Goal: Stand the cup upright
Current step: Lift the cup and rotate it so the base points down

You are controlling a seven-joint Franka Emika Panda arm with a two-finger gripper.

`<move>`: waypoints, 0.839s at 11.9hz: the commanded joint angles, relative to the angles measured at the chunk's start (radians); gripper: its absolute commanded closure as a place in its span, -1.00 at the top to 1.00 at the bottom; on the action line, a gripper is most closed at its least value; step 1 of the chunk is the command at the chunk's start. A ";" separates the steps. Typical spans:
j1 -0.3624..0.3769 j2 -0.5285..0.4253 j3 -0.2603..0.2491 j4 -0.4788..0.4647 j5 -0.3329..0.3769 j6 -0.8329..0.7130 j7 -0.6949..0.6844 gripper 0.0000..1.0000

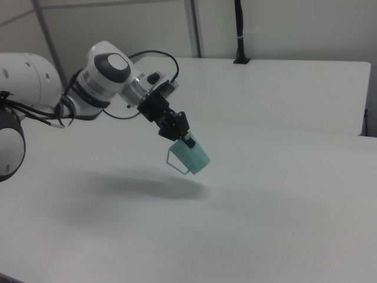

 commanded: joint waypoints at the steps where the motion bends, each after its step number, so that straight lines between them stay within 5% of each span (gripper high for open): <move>1: -0.021 -0.125 0.017 -0.141 0.205 0.132 -0.014 -1.00; 5: -0.054 -0.271 0.017 -0.232 0.547 0.204 -0.101 -1.00; 10: -0.051 -0.292 0.019 -0.445 0.657 0.427 -0.087 -1.00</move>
